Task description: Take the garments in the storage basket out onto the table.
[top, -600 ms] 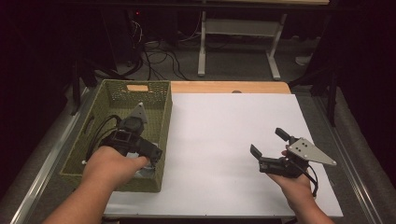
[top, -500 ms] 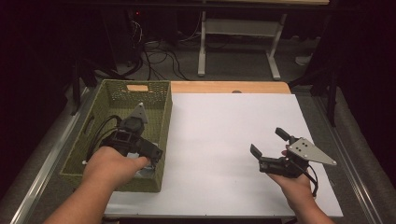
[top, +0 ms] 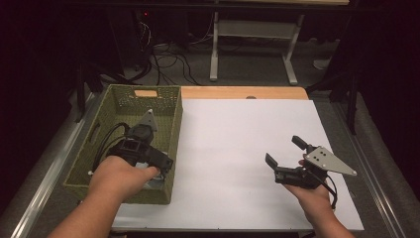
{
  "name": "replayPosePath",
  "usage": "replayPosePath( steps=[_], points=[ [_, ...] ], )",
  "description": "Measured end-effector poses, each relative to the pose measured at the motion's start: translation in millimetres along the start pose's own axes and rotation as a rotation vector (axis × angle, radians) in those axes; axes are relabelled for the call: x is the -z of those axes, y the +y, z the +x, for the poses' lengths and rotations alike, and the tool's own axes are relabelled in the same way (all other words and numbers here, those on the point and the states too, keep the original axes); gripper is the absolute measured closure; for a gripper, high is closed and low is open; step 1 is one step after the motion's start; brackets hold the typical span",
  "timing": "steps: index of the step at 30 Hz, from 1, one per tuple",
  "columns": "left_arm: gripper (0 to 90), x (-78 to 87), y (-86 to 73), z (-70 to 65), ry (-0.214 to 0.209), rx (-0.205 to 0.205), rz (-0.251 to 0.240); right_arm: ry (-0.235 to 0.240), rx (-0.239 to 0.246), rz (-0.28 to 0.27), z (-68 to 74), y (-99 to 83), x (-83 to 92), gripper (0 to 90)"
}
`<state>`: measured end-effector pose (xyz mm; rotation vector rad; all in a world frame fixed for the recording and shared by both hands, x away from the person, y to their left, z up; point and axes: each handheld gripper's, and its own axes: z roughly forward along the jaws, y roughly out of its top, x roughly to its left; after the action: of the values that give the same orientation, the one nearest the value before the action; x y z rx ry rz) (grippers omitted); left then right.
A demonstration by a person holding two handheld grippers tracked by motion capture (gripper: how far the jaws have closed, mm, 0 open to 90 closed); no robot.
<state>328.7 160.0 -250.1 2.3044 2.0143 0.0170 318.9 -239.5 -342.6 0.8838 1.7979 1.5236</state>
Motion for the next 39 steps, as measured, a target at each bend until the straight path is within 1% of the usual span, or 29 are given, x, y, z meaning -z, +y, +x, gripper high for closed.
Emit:
replayPosePath(
  steps=[5,8,11,17,19,21,24,28,30,33,35,37,39],
  points=[
    [0.7,0.2,0.7,0.0,0.004,0.001,-0.001,0.002,-0.003,-0.002,1.0,0.0,-0.1,0.8],
    [0.7,-0.3,0.6,0.3,0.005,0.002,-0.001,0.000,0.005,0.003,0.7,-0.1,-0.4,0.8],
    [0.7,-0.8,0.6,1.8,0.004,0.012,-0.005,0.000,0.000,0.006,0.8,-0.2,-0.4,0.8],
    [0.7,-1.4,0.2,4.8,0.002,0.013,0.000,0.002,0.000,0.010,1.1,-0.4,-0.7,0.8],
    [0.7,-1.1,0.0,6.2,0.002,0.019,-0.007,-0.001,-0.001,0.011,1.3,-0.3,-0.7,0.8],
    [0.7,-0.5,0.1,9.1,0.007,0.019,-0.009,0.001,0.003,0.011,1.0,-0.4,-0.7,0.8],
    [0.7,-0.3,0.0,14.9,0.009,0.030,-0.015,-0.001,-0.002,0.011,1.3,-0.5,-0.7,0.8],
    [0.7,0.0,0.0,24.3,0.013,0.038,-0.027,0.005,0.002,0.008,0.9,-0.8,-1.4,0.8],
    [0.7,-0.9,0.0,29.5,0.015,0.043,-0.032,0.006,-0.003,0.011,1.3,-1.0,-1.4,0.8],
    [0.7,-3.6,0.2,37.1,0.014,0.052,-0.039,0.007,-0.002,0.010,1.1,-1.1,-1.7,0.8],
    [0.7,-5.3,0.6,42.4,0.012,0.047,-0.039,0.004,-0.001,0.012,0.6,-1.3,-1.9,0.8],
    [0.7,-7.6,1.5,46.1,0.009,0.057,-0.052,0.003,0.001,0.013,0.0,-1.5,-2.3,0.8],
    [0.7,-9.6,2.8,49.3,-0.002,0.057,-0.057,-0.004,-0.008,0.018,0.2,-2.1,-2.1,0.8]
  ],
)
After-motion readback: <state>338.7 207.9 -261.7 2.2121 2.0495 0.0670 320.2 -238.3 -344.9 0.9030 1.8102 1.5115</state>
